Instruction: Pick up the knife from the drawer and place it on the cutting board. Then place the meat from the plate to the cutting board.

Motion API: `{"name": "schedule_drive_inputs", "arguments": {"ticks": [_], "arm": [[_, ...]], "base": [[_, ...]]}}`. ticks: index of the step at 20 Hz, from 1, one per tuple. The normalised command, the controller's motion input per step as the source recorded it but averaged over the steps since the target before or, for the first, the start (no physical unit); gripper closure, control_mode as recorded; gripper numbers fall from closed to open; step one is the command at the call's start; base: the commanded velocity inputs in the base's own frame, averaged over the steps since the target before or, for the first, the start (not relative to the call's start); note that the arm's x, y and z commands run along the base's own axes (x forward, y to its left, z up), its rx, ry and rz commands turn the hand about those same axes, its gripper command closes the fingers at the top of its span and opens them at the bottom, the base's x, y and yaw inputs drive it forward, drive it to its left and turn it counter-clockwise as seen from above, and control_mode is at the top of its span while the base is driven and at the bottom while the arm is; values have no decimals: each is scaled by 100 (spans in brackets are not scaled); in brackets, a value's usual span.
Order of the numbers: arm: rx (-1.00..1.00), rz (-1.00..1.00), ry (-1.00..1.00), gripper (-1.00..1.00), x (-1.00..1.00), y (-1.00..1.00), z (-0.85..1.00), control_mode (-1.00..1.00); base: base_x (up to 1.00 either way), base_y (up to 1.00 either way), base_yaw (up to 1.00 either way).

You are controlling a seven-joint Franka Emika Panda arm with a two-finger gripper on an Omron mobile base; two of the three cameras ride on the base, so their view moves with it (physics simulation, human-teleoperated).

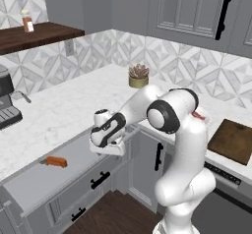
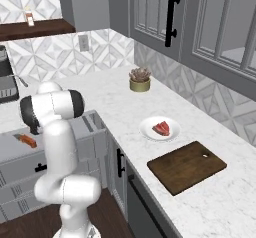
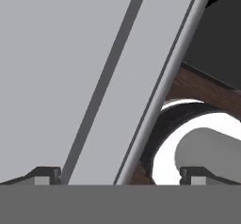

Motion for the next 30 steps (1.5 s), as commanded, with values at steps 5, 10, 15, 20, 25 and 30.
{"name": "schedule_drive_inputs", "arguments": {"ticks": [5,10,15,20,25,30], "arm": [[15,0,0,-100,-100,-91,4,-100],[18,0,0,-100,-100,-73,42,-100],[6,8,-3,-100,-74,-18,96,-100],[0,42,-9,-100,-5,77,100,-100],[-1,56,-5,-100,28,78,100,-100],[-10,36,-2,-100,43,83,38,-100]], "base": [[0,0,0],[0,0,0],[0,0,0],[0,0,0],[0,0,0],[0,0,0]]}}
